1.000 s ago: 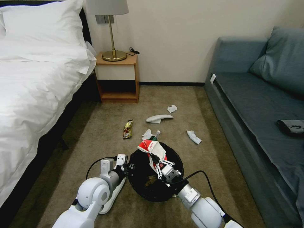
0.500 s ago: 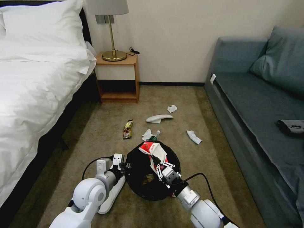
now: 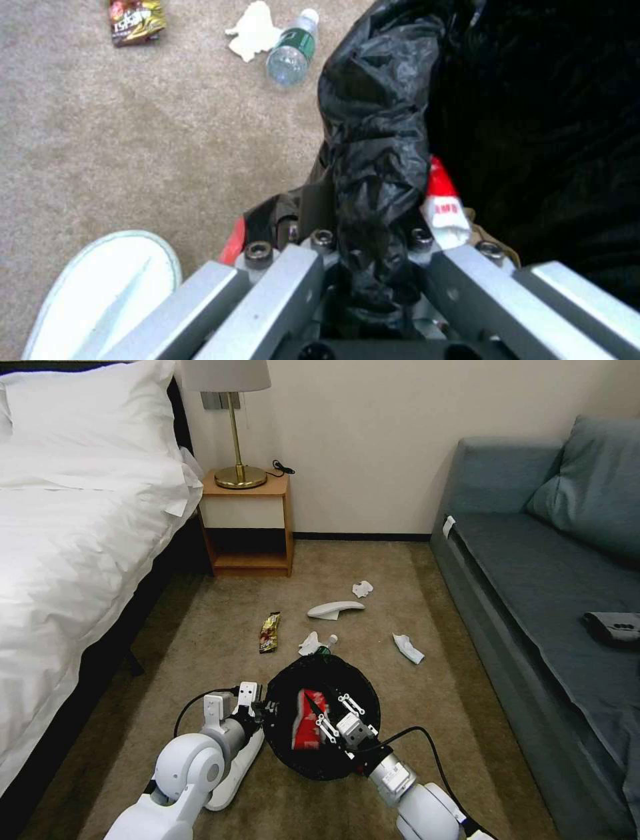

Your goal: Pick up the trash bin, then pick up the garbage on the floor and place it into the trash bin.

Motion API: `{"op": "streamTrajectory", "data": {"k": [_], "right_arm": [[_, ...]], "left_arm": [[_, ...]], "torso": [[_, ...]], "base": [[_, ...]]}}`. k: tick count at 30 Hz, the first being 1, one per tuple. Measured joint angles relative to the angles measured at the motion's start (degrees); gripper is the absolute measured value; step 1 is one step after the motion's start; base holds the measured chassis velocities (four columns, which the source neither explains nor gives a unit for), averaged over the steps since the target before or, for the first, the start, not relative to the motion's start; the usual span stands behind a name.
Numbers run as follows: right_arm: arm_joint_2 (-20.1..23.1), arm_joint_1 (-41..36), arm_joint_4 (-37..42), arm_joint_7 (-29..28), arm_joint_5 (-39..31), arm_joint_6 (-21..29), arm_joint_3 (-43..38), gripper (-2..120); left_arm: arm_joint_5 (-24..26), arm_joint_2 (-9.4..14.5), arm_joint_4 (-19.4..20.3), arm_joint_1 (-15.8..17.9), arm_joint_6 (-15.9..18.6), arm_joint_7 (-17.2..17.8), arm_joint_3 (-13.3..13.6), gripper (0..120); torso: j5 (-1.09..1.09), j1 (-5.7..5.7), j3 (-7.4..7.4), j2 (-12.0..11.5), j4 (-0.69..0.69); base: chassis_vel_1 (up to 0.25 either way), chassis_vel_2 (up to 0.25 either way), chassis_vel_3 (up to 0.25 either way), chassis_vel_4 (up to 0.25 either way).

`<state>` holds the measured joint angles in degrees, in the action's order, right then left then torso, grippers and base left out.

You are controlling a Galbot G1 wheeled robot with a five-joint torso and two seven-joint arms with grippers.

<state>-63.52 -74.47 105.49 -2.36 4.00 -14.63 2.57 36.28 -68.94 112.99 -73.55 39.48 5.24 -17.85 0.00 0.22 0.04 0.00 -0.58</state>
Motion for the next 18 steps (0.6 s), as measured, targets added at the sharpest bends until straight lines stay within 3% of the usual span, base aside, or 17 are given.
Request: {"op": "streamTrajectory", "data": {"k": [1,9,18], "right_arm": [[0.0,0.0,0.0,0.0,0.0,0.0,0.0,62],[0.04,0.03,0.14,0.0,0.0,0.07,-0.03,96],[1.23,0.8,2.18,0.03,-0.49,0.97,-1.41,100]], "left_arm": [[0.0,0.0,0.0,0.0,0.0,0.0,0.0,2],[-0.13,0.09,-0.18,0.21,0.0,0.05,0.25,2],[-0.72,0.47,-0.2,-0.62,-0.08,0.06,0.3,2]], "torso": [[0.0,0.0,0.0,0.0,0.0],[0.0,0.0,0.0,0.0,0.0],[0.01,0.0,0.0,0.0,0.0]], "base": [[0.0,0.0,0.0,0.0],[0.0,0.0,0.0,0.0],[0.0,0.0,0.0,0.0]]}}
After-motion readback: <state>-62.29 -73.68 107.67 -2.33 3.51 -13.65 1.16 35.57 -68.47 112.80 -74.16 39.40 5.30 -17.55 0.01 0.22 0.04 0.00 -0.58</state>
